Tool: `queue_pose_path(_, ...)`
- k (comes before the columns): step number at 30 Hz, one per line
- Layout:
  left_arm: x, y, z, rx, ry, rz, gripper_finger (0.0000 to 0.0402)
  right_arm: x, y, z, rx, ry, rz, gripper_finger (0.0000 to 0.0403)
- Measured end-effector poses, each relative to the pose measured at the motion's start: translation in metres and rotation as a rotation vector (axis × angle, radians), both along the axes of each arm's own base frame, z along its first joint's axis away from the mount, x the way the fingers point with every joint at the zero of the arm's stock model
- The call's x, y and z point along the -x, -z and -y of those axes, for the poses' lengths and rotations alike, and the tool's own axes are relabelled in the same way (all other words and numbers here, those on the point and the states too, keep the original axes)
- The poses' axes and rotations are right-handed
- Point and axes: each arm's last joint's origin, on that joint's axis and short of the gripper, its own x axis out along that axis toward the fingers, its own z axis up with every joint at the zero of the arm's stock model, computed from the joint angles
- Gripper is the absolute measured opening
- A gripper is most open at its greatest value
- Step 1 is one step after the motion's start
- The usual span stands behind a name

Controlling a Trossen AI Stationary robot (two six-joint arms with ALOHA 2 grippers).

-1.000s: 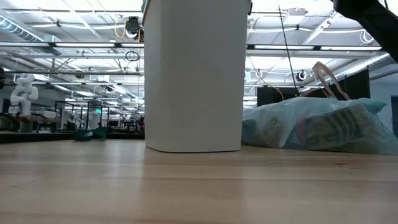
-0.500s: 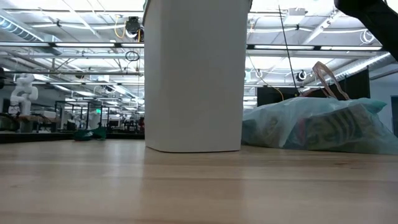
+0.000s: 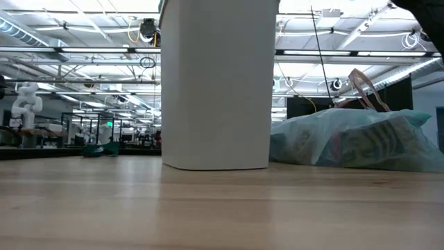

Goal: Place trash/remove bag and relplace
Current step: Insert the blue trash bag into the white trash bin

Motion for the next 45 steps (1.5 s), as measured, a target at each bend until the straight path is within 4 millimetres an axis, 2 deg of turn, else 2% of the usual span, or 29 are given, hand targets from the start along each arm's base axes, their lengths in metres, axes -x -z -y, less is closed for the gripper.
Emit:
queue_pose_path(4,0.000,0.000,0.000,0.002,-0.001,0.001,0.0239,0.000,0.007,0.027,-0.089,0.012,0.028,0.0111)
queue_pose_path(8,0.000,0.000,0.000,0.007,-0.005,0.003,0.0239,-0.003,0.013,0.043,-0.124,-0.002,0.059,0.0174)
queue_pose_path(13,-0.001,0.000,0.000,0.009,-0.005,0.005,0.0239,-0.008,0.020,0.051,-0.115,-0.006,0.072,0.0212)
queue_pose_path(16,-0.009,0.001,0.003,0.043,0.028,0.018,0.0239,-0.015,0.032,0.057,-0.170,-0.009,0.051,0.0214)
queue_pose_path(18,-0.018,0.003,0.012,0.085,0.137,0.048,0.0239,-0.019,0.039,0.059,-0.191,-0.008,0.035,0.0214)
queue_pose_path(21,-0.035,-0.004,0.029,0.099,0.309,0.202,0.0239,-0.023,0.045,0.061,-0.203,-0.013,0.025,0.0215)
queue_pose_path(23,-0.036,-0.014,0.039,0.045,0.345,0.305,0.0239,-0.023,0.046,0.061,-0.209,-0.021,0.024,0.0215)
queue_pose_path(25,-0.024,-0.023,0.043,-0.038,0.283,0.378,0.0239,-0.023,0.046,0.060,-0.209,-0.032,0.030,0.0215)
queue_pose_path(28,0.003,-0.032,0.044,-0.148,0.132,0.416,0.0239,-0.023,0.046,0.060,-0.206,-0.039,0.033,0.0215)
queue_pose_path(32,0.024,-0.036,0.044,-0.195,0.031,0.433,0.0239,-0.024,0.048,0.062,-0.177,-0.024,0.024,0.0215)
queue_pose_path(36,0.026,-0.037,0.045,-0.198,0.016,0.435,0.0239,-0.029,0.057,0.067,-0.139,0.014,-0.002,0.0215)
queue_pose_path(41,0.008,-0.028,0.049,-0.199,0.030,0.358,0.0239,-0.032,0.065,0.067,-0.176,0.001,-0.025,0.0210)
queue_pose_path(45,-0.005,-0.018,0.051,-0.182,0.029,0.283,0.0239,-0.033,0.063,0.058,-0.192,-0.023,-0.034,0.0168)
